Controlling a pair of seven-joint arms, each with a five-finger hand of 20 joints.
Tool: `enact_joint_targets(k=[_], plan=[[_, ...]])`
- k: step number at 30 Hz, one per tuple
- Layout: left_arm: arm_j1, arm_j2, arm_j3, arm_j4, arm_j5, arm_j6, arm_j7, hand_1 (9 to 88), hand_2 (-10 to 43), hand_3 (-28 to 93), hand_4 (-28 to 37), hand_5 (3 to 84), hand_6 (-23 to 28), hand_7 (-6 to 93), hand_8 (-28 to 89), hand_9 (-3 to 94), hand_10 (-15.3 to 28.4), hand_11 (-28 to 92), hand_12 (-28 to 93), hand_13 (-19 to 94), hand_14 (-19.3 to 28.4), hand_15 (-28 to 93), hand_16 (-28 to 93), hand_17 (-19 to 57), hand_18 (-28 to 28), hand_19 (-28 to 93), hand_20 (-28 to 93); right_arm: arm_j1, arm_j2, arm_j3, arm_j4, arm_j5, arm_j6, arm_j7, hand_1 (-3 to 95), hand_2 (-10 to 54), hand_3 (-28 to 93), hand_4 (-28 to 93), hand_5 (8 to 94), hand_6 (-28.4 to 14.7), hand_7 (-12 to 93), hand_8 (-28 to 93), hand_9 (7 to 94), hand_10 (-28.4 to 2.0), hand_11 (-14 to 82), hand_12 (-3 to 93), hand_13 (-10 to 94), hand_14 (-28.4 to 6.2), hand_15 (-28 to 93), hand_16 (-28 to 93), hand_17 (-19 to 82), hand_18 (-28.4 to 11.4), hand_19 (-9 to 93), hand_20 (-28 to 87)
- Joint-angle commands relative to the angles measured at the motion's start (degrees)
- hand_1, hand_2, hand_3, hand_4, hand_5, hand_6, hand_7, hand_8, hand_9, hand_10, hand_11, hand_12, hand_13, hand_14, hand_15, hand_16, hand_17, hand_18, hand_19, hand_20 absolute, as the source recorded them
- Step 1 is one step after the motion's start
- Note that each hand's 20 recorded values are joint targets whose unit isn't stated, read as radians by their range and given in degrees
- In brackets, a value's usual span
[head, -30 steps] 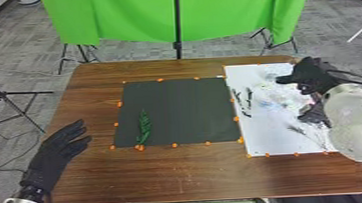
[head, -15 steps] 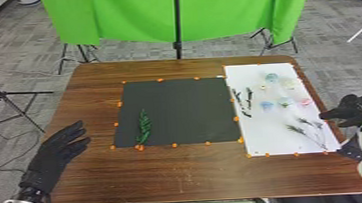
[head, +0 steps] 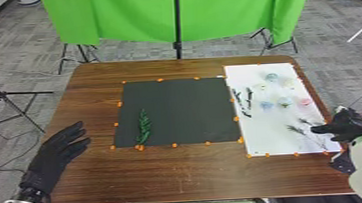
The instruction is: Arrange flowers
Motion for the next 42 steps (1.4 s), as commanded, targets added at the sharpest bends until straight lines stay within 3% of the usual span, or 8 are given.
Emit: enact_joint_targets(k=[1,5,12,16,19,25,30,42], plan=[[0.3,-0.47,0.40,0.65,0.28,-0.31,-0.75,24.5,-0.9,70,-28.3,30.7,4.4,19.3,-10,26.1,11.3,20,15,22,15.2,37,-3,-8.6,22.2,52,0,-0.3,-0.9,-1.6,-0.1,-1.3,-1.0,-0.3,31.6,-9.5,64,-28,42.6,-10.0,37,-16,45.2,-15.8,50.5,21.7,53,-10.4,60,13,29,-17.6,82,23],[0.5,-0.19,0.38,0.60,0.12,-0.10,-0.59,24.5,-1.0,70,-28.3,30.7,4.3,19.5,-10,26.1,11.4,20,15,22,15.2,37,-3,-8.6,22.2,52,0,0.8,-0.8,-3.6,1.3,-1.8,0.0,0.3,33.4,-9.5,63,-28,43.8,-9.2,39,-17,47.3,-15.7,52.1,21.9,55,-9.3,60,13,30,-17.2,83,23],[0.5,-0.48,0.37,0.67,0.21,-0.06,-0.74,24.5,-0.9,70,-28.3,30.7,4.4,19.4,-10,26.2,11.4,20,15,22,15.3,37,-3,-8.6,22.2,52,0,1.5,-0.4,-6.1,2.7,-4.1,3.3,-0.2,39.9,-9.5,69,-28,58.8,-2.5,44,-21,65.1,-10.8,53.1,25.1,69,-6.4,61,19,37,-17.2,88,27],[0.7,-0.36,0.35,0.68,0.10,0.06,-0.64,24.4,-0.9,70,-28.3,30.7,4.3,19.4,-10,26.2,11.4,20,15,22,15.2,37,-3,-8.6,22.2,52,0,2.1,-0.6,-6.5,3.0,-3.5,2.2,-1.5,49.6,-9.5,65,-28,69.3,-1.0,47,-7,79.7,-6.8,45.6,36.5,80,-5.1,62,25,43,-18.3,92,33],[0.7,-0.46,0.46,0.74,0.09,0.17,-0.65,24.4,-0.8,70,-28.3,30.7,4.4,19.4,-10,26.2,11.4,20,15,22,15.2,37,-3,-8.6,22.1,52,0,2.0,-0.9,-6.0,3.2,-2.9,0.4,-3.0,53.4,-9.5,65,-28,77.5,0.4,44,-6,86.7,-5.7,45.4,34.5,85,-4.1,62,28,47,-18.5,93,41],[0.9,-0.69,0.43,0.70,0.13,0.18,-0.66,24.5,-0.8,70,-28.3,30.7,4.3,19.6,-10,26.1,11.4,20,15,22,15.2,37,-3,-8.6,22.1,52,0,0.7,-0.8,-5.3,3.6,-2.7,2.9,-6.3,49.8,-9.5,75,-28,78.9,-1.0,44,-4,88.6,-5.5,44.6,35.8,86,-4.2,63,29,48,-18.7,93,43],[1.1,-0.94,0.25,0.64,0.16,0.16,-0.60,24.5,-0.8,70,-28.3,30.7,4.4,19.4,-10,26.2,11.4,20,15,22,15.3,37,-3,-8.6,22.2,52,0,0.3,-0.5,-4.3,2.5,-5.8,7.0,-7.0,45.0,-9.5,85,-28,74.0,-2.4,53,4,86.9,-7.1,55.4,32.8,85,-5.5,70,30,49,-19.8,93,50],[1.2,-1.14,0.35,0.51,0.20,0.45,-0.73,24.5,-0.6,70,-28.3,30.7,4.4,19.4,-10,26.1,11.4,20,15,22,15.2,37,-3,-8.6,22.1,52,0,8.5,0.1,-5.9,-3.4,-10.5,10.3,-7.8,43.1,-9.5,85,-26,73.5,-2.4,58,5,87.3,-7.6,58.3,33.4,84,-6.1,73,30,49,-20.6,93,56]])
